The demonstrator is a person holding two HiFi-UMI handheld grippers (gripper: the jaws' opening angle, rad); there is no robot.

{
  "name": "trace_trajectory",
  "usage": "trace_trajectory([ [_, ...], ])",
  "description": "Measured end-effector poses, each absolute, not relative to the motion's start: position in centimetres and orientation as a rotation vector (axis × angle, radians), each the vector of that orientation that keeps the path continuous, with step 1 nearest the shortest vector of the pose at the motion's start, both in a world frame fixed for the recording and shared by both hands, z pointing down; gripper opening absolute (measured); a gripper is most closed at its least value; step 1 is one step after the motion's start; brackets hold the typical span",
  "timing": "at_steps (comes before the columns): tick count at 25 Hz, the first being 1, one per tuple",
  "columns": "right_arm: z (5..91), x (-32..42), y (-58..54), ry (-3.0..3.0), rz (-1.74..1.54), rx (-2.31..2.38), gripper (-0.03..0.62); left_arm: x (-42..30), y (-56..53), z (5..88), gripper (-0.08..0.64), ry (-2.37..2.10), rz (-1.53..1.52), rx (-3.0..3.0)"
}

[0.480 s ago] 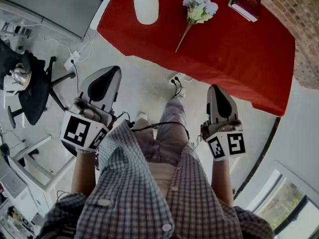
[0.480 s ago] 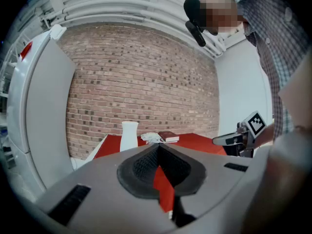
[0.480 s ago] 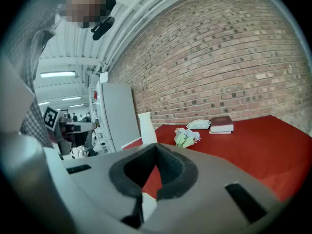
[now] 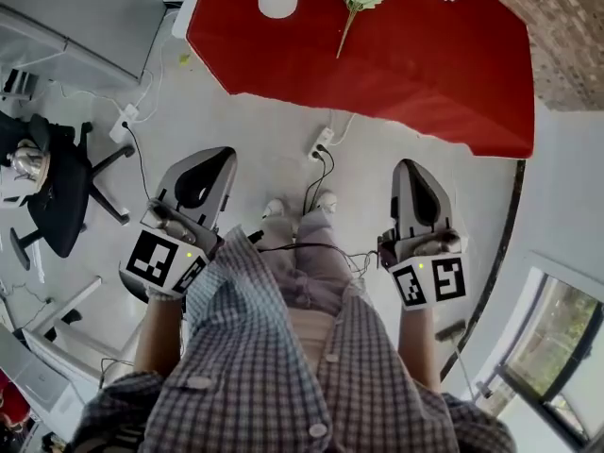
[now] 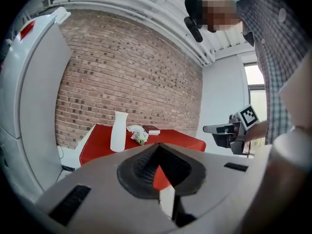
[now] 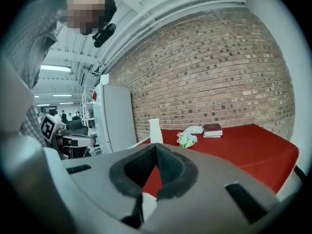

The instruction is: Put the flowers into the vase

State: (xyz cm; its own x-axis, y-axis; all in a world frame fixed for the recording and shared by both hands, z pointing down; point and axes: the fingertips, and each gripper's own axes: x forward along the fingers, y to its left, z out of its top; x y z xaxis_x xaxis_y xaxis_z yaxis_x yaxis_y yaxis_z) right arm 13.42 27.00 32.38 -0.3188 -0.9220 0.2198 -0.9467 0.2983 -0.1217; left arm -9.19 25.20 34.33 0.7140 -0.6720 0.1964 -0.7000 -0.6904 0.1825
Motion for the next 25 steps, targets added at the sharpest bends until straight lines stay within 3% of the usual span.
trace_trajectory([
  [11, 31.0, 13.1, 31.4, -2.495, 0.315, 1.769, 0.005, -8.5, 27.8, 32.4, 0.006, -1.107, 0.117, 2.720],
  [25, 29.2, 20.3, 29.4, -2.592, 0.211, 1.713, 0.005, -1.0, 27.3, 29.9, 0.006, -1.240, 0.039, 2.708],
])
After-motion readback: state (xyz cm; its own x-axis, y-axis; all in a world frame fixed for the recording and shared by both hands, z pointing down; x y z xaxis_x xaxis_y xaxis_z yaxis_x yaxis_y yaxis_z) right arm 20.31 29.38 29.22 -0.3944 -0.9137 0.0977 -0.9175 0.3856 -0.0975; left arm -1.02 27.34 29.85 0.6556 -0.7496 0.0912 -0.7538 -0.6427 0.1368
